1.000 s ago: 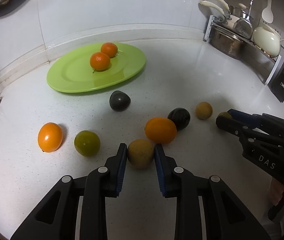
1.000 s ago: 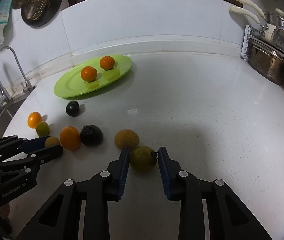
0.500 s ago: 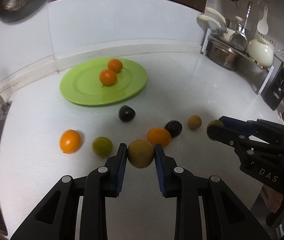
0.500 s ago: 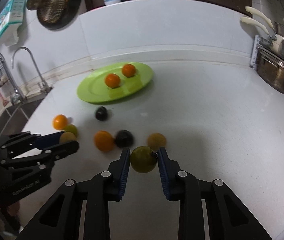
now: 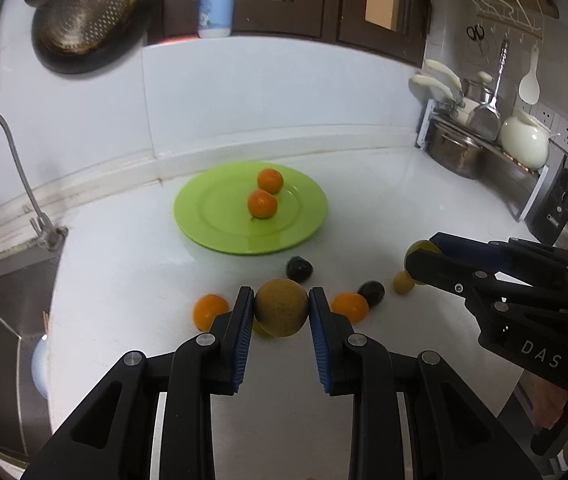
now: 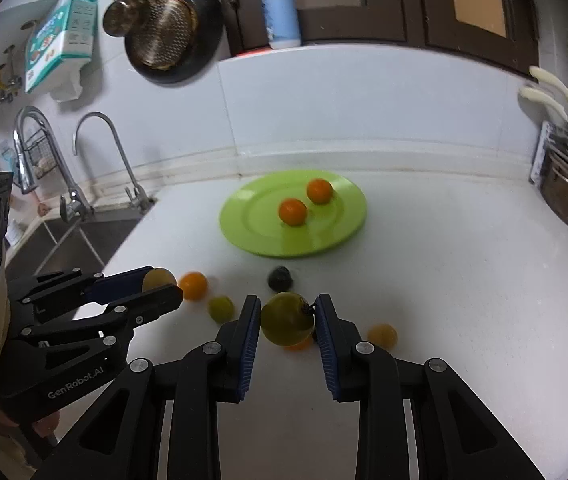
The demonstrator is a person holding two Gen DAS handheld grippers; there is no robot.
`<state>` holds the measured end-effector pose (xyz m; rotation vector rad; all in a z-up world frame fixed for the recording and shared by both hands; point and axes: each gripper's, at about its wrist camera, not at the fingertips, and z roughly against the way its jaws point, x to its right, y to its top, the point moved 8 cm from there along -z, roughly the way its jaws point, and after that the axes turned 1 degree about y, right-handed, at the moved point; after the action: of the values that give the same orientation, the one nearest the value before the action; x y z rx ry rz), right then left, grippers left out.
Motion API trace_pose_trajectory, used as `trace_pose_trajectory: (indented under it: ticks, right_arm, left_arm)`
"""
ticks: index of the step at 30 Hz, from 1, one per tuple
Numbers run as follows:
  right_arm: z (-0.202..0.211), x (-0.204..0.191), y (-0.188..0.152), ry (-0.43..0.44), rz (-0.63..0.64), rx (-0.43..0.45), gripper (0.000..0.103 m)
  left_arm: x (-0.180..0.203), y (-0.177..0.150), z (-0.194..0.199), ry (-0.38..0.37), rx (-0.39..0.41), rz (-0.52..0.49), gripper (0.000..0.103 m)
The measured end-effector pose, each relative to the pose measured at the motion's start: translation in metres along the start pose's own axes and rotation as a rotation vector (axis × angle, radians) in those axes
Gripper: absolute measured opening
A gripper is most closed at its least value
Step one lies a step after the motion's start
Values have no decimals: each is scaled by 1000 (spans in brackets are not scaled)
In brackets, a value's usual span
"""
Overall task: Organize fruits
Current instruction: 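Carry the tan fruit with the left gripper while the right gripper carries the lime to the plate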
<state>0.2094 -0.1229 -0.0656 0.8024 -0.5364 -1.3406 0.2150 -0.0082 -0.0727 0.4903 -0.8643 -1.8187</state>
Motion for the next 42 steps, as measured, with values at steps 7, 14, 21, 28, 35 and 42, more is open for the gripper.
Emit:
trace_pose_trajectory:
  ticks: [7, 14, 21, 28, 35, 42]
  right_arm:
    - [3, -13, 22, 22, 19, 44, 29]
    - [1, -20, 49, 27, 47, 95, 29]
    - [-14, -19, 79, 24, 68, 125, 29]
    - [-40, -14, 111, 31, 67, 133, 29]
    - [-80, -3, 137, 45, 63, 103, 29]
    - [-128, 7, 149, 53, 74, 39, 29]
  left_arm:
    - [-14, 14, 11, 23, 47, -8, 28]
    - [-28, 34, 12, 52, 102, -24, 28]
    - [-39, 63, 0, 72, 137, -61, 28]
    - [-50, 95, -17, 86, 170, -96, 28]
    - [-59, 119, -57, 49, 132, -115, 28]
    - [-71, 131, -101, 24, 65, -114, 28]
